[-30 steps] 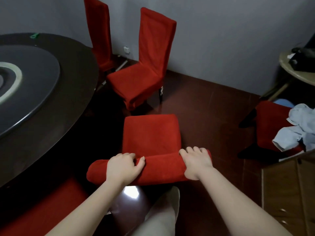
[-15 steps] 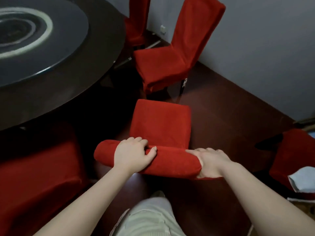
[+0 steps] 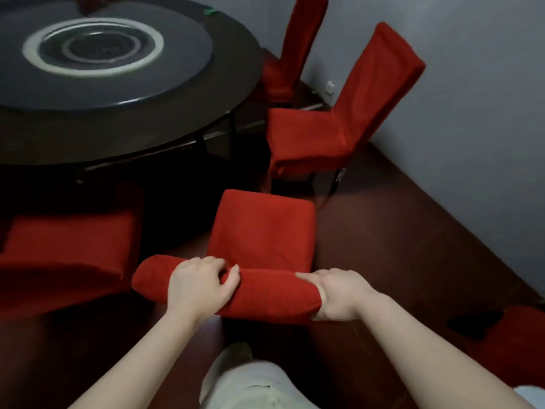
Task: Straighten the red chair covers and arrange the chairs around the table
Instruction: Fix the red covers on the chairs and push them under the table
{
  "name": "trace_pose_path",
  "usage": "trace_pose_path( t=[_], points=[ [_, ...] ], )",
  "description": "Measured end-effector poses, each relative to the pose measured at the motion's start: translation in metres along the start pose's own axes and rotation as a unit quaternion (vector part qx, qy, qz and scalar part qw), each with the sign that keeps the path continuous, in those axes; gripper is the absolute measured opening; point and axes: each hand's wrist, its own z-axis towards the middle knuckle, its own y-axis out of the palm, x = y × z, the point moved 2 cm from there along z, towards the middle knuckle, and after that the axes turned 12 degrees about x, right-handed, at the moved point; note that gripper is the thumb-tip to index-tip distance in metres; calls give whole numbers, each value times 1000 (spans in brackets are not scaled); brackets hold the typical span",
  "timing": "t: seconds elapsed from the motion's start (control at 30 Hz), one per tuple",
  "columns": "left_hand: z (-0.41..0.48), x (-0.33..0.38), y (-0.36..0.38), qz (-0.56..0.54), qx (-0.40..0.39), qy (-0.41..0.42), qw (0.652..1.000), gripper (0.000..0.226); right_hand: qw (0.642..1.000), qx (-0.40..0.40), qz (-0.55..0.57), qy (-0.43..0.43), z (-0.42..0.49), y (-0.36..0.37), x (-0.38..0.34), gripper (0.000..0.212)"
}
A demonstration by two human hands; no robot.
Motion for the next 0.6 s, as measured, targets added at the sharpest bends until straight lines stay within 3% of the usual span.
trace_pose_path(
  t=[0.37,0.6],
  points=[
    [-104,68,-16,56,81,-140,985,41,985,15,-95,-144,-22,1,26,89],
    [-80,82,-17,70,62,-164,982,40,978,-70,-110,-162,8,-21,38,101]
  ],
)
